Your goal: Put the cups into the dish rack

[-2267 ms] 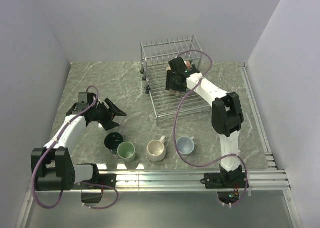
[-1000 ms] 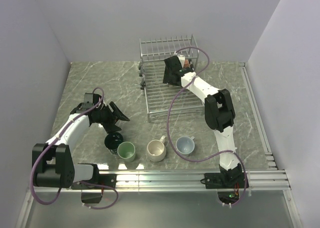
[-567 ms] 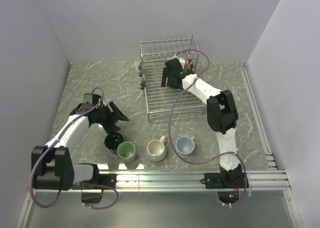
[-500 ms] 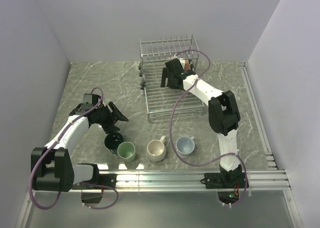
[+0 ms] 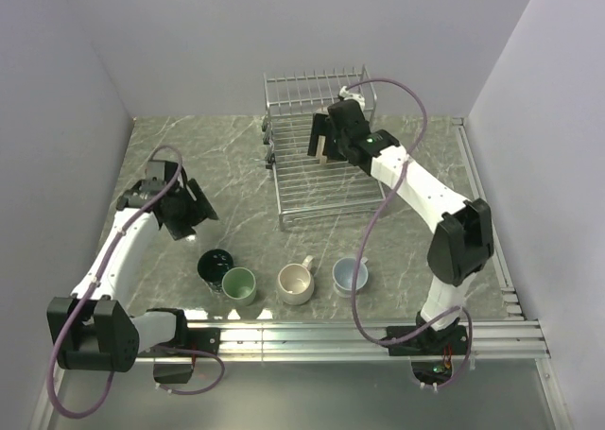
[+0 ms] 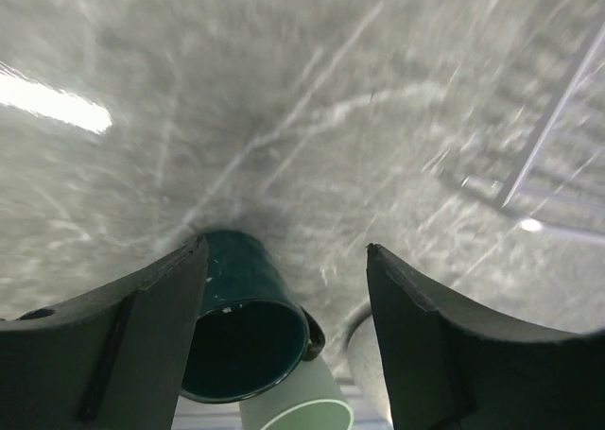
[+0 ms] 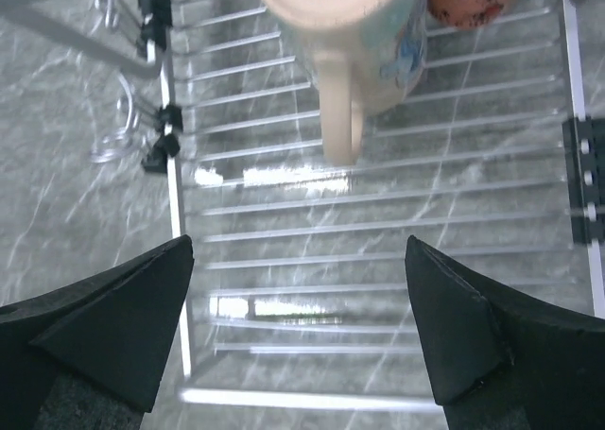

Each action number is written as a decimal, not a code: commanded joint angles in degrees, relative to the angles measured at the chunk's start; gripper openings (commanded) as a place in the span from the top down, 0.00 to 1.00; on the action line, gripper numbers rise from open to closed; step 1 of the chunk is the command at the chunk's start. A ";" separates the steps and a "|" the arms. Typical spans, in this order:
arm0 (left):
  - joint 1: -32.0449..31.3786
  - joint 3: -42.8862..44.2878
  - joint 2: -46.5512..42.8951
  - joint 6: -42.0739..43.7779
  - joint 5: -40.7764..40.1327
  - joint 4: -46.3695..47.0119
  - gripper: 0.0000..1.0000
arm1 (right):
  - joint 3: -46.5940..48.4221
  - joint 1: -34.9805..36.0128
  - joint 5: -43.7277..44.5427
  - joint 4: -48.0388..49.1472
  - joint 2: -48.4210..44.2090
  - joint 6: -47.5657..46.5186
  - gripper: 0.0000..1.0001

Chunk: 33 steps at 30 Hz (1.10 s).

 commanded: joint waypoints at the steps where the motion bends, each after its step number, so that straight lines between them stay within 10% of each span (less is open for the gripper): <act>1: -0.58 7.63 -1.30 2.21 -8.32 -6.56 0.27 | -4.02 1.40 -0.63 -2.66 -6.07 1.09 0.00; 12: -6.02 12.21 -0.86 -0.17 -3.15 -14.82 0.27 | -11.77 1.58 1.57 -6.27 -16.88 0.57 0.00; 33: -16.13 -7.65 -1.39 -9.66 1.43 -1.13 0.27 | -19.59 -0.44 0.60 -5.74 -22.34 -1.80 0.00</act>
